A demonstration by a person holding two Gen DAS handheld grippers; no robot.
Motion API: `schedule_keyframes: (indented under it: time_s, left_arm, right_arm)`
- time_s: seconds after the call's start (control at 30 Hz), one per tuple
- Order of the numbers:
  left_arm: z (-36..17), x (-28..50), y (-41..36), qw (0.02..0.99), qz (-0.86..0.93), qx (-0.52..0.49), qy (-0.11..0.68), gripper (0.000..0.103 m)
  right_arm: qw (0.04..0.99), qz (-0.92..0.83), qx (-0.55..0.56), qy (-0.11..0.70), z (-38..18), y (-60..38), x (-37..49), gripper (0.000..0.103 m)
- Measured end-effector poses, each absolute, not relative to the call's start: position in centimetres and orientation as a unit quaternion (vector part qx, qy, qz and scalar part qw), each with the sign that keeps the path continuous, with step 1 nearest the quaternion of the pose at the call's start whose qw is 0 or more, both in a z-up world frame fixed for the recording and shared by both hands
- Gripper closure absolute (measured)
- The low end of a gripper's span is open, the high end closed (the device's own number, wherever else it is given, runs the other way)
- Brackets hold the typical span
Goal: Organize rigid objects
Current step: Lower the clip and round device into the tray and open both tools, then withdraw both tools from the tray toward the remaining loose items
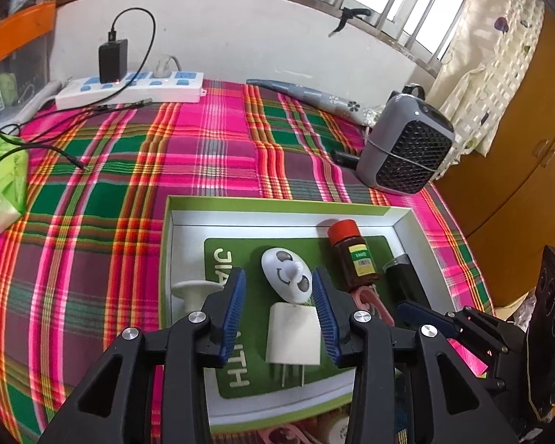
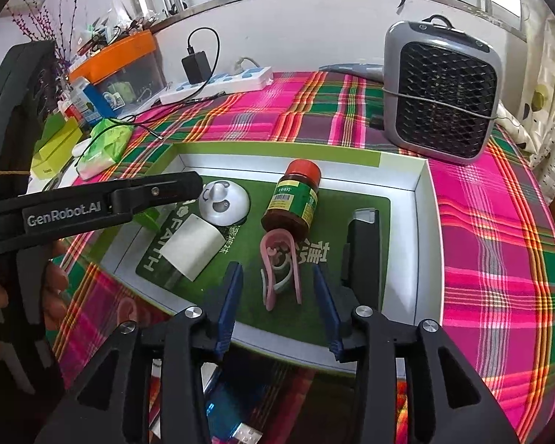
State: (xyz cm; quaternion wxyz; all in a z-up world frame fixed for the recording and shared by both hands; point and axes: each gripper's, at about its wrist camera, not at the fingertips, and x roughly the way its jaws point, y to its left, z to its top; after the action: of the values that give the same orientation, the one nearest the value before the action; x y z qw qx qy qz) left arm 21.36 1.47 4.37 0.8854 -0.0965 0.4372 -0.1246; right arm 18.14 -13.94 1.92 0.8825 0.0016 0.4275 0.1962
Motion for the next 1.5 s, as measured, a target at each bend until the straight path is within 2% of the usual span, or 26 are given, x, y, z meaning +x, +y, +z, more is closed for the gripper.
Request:
schedule_keyframes:
  time_s: [1.03, 1.5]
  left_arm:
    - [6.2, 13.0, 3.1, 0.901, -0.11, -0.107, 0.407, 0.065]
    - [3.5, 9.7, 3.3, 0.886, -0.113, -0.121, 0.432, 0.065]
  right_arm:
    - [0.905, 0.162, 0.029, 0.393, 4.1, -17.0, 12.8, 0.06]
    - [0.902, 0.162, 0.019, 0.399, 3.0, -16.3, 9.9, 0.058]
